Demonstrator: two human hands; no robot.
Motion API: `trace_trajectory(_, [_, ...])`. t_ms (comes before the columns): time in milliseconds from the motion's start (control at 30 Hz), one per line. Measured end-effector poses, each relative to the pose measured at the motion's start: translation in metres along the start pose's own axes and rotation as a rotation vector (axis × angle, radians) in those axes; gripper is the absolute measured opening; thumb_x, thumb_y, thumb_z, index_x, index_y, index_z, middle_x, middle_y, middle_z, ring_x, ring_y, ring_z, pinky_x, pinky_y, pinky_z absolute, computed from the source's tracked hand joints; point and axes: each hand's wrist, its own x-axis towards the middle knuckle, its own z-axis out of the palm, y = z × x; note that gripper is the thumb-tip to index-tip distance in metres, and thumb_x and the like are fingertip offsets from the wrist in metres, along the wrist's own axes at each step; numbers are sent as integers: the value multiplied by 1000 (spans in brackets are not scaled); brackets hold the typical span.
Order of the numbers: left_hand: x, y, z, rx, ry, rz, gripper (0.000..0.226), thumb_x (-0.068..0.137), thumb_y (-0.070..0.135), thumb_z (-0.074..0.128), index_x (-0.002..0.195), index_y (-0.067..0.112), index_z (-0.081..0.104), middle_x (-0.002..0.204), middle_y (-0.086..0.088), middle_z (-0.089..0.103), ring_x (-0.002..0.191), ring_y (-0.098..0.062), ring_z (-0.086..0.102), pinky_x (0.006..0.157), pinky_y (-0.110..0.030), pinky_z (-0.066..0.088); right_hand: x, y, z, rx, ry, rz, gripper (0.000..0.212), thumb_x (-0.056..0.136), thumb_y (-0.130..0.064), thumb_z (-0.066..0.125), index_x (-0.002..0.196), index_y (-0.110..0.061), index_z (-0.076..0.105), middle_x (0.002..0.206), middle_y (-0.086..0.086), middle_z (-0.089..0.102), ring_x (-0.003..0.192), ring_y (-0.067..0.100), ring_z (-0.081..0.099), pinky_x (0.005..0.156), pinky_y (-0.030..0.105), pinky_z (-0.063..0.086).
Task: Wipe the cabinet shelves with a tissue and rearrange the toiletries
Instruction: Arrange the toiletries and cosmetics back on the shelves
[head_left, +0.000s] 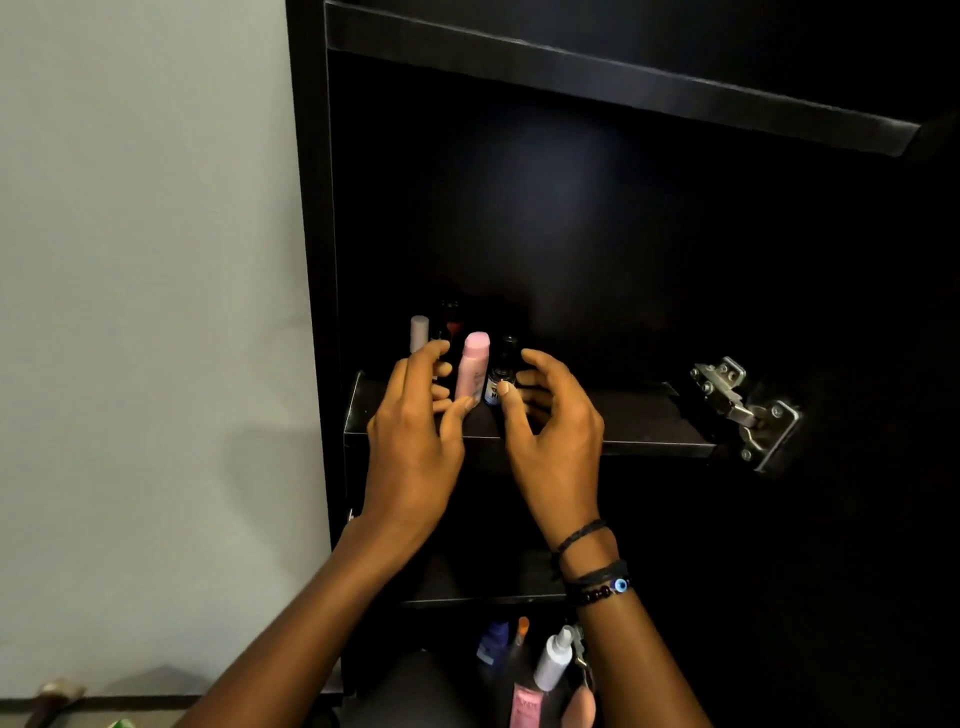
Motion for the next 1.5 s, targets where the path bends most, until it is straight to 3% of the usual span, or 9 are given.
trace_trajectory(200, [-8,-3,0,14,12,76,43,87,10,64,127,13,49,116,-2,56,98,-3,58,83,-21,54,-10,3,-4,-40,30,-41,34,89,-13,64,123,-13,59,113,-2,60,101,3,60,85,17,53])
trace_trajectory(467, [-89,-22,9,142,-71,350,34,88,5,62,121,1,58,129,-11,58,129,-20,47,108,-46,38,-85,22,-28,-169,38,-159,30,89,-1,61,119,-2,62,127,9,57,122,13,52,104,25,42])
trace_trajectory(700, [-183,-76,29,212,-530,177,35,91,22,52,124,11,57,128,-6,60,122,-16,50,104,-31,39,-187,103,-60,-239,-51,293,37,89,-6,62,124,-13,57,126,-1,55,118,7,53,99,32,47])
trace_trajectory(900, [-236,-125,57,279,-1053,-128,63,88,46,36,143,16,32,148,-8,37,134,-25,38,109,-44,36,-236,159,-76,-305,-104,596,45,85,-6,61,128,-13,53,124,-4,53,113,17,58,95,43,51])
trace_trajectory(967, [-240,-129,68,288,-1095,-163,70,85,47,31,144,9,30,149,-14,34,137,-29,34,113,-42,29,-239,172,-76,-337,-148,652,46,85,-7,61,130,-11,52,127,3,54,115,21,57,98,41,49])
trace_trajectory(1067, [-234,-131,92,324,-1129,-120,62,89,16,51,144,2,25,150,-19,29,140,-34,27,115,-39,22,-236,192,-71,-368,-236,667,53,82,-2,63,133,-8,49,130,8,54,120,22,54,102,25,41])
trace_trajectory(1200, [-220,-135,129,371,-1059,-73,87,48,-1,82,125,-1,42,114,-25,60,109,-35,56,84,-37,54,-222,222,-58,-359,-353,666,54,88,-6,59,139,-13,43,143,4,45,132,15,44,106,10,27])
trace_trajectory(1333, [-213,-132,151,520,-1194,-137,59,91,11,46,145,5,22,145,-18,35,131,-33,35,109,-33,23,-214,249,-46,-414,-496,677,56,92,-19,57,144,-8,35,151,11,35,141,23,31,115,30,28])
trace_trajectory(1500, [-210,-145,167,620,-1236,-135,42,97,14,39,138,12,39,137,-14,48,124,-32,48,102,-38,37,-211,258,-37,-516,-541,695,55,86,2,57,137,-11,41,140,11,45,122,32,51,101,40,43])
